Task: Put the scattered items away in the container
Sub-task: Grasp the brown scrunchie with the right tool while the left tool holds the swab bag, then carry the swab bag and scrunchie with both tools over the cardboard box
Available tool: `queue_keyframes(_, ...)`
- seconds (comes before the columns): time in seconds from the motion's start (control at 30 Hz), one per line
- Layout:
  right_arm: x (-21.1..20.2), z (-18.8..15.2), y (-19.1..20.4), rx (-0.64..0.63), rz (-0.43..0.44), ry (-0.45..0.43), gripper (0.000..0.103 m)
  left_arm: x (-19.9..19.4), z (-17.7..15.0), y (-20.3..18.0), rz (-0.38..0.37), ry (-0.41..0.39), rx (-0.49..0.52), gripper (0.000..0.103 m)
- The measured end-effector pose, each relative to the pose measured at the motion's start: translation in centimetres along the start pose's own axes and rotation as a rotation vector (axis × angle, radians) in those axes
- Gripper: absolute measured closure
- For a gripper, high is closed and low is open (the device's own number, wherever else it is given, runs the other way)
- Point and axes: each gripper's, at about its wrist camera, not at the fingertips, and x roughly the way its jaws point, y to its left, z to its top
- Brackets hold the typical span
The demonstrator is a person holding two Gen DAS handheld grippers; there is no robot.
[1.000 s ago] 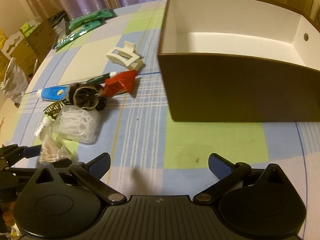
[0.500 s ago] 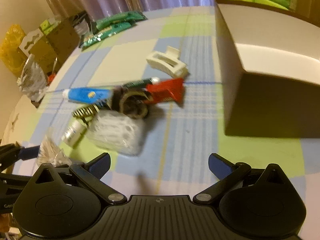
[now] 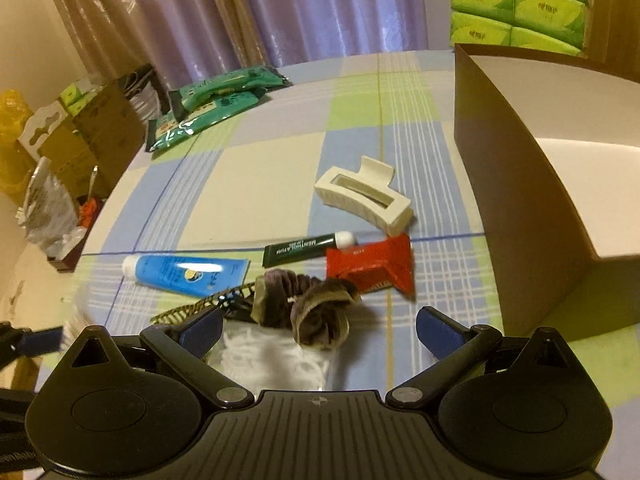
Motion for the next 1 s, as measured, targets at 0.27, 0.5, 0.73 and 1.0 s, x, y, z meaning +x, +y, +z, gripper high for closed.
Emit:
queue_keyframes(0.27, 1.7, 0.5, 1.5, -0.065, -0.08, -0.014, 0.012, 1.6, 1.2, 1.2, 0.001, 0.012, 0.0, 0.034)
queue_keyframes(0.5, 2.2, 0.1, 0.2, -0.036, -0.041, 0.045, 0.075, 2.2, 1.7, 1.2, 0.0, 0.024, -0.007, 0.034)
queue_keyframes(0.73, -0.8, 0.1, -0.4, -0.042, -0.013, -0.006, 0.075, 2.0, 2.1, 0.1, 0.002, 0.017, 0.002, 0.034)
queue_keyframes(1.0, -3.4, -0.8, -1.6, -0.038, 0.008, -0.02, 0.075, 0.7, 2.5, -2.4, -0.002, -0.009, 0.024, 0.034)
